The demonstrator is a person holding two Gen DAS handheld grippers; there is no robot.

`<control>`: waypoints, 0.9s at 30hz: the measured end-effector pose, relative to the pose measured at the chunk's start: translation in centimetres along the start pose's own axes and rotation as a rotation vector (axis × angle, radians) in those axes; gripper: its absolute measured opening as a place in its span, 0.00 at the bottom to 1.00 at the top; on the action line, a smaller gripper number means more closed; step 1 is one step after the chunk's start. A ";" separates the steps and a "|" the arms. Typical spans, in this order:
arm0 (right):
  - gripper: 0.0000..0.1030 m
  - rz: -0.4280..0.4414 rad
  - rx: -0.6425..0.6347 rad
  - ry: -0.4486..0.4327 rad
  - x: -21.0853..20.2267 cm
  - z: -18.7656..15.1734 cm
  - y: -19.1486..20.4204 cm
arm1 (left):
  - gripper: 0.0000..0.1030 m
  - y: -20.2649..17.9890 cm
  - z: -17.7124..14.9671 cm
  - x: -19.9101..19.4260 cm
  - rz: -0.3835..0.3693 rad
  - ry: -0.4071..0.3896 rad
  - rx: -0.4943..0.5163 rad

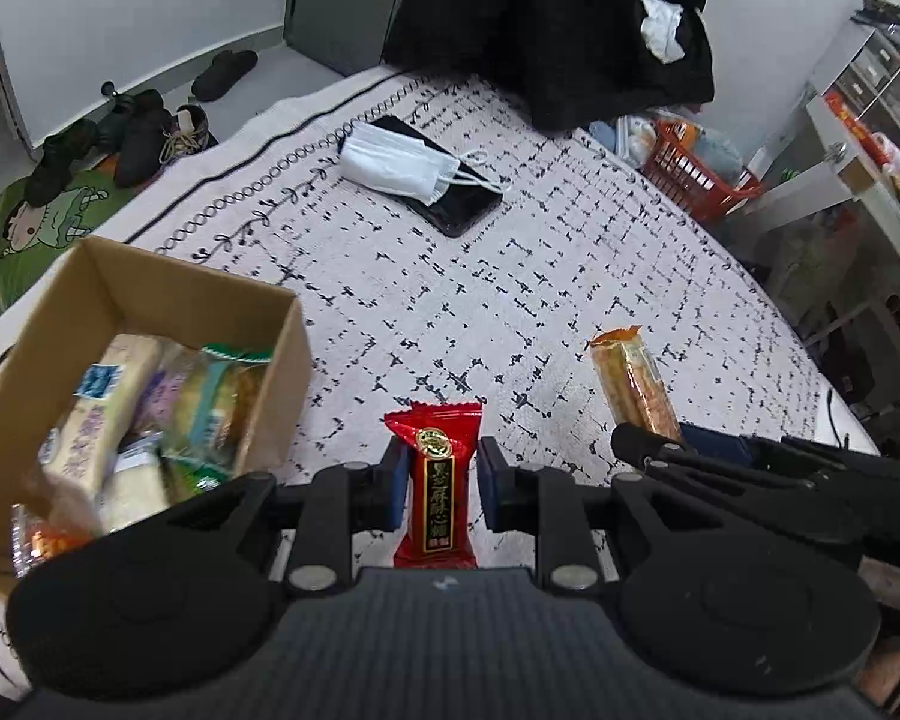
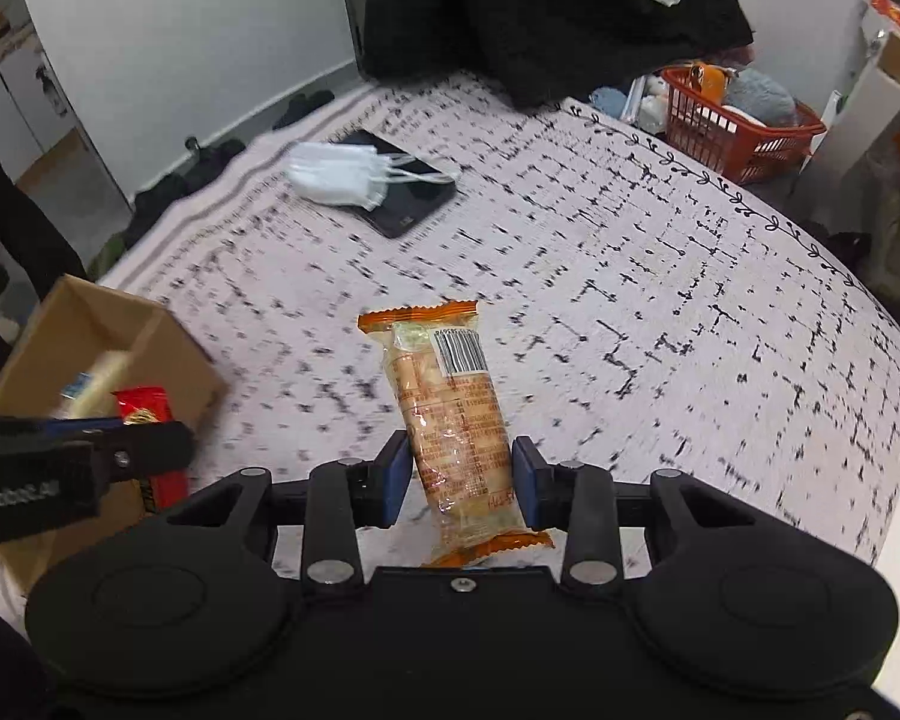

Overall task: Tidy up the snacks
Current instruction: 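Carry the red bar and wafer pack over the cardboard box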

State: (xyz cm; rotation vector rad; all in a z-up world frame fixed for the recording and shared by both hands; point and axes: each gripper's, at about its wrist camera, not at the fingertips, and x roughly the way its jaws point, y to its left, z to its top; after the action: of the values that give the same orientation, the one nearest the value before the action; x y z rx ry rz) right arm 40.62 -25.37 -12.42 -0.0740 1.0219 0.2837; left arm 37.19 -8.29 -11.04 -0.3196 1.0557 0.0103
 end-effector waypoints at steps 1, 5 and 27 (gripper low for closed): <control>0.34 0.003 0.003 -0.006 -0.5 -0.2 0.4 | 0.22 0.3 -0.1 -0.5 -0.002 -0.006 -0.002; 0.34 0.022 0.034 -0.022 -2.6 -0.7 2.1 | 0.22 1.4 -0.4 -2.5 -0.016 -0.027 -0.012; 0.34 0.037 0.156 -0.007 -5.3 -2.7 10.9 | 0.22 10.6 0.2 -7.8 -0.021 -0.060 -0.045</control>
State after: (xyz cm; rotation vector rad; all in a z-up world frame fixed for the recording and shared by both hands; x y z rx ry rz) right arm 32.90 -16.50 -8.52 0.0873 1.0363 0.2370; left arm 31.81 2.98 -6.94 -0.3688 0.9938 0.0243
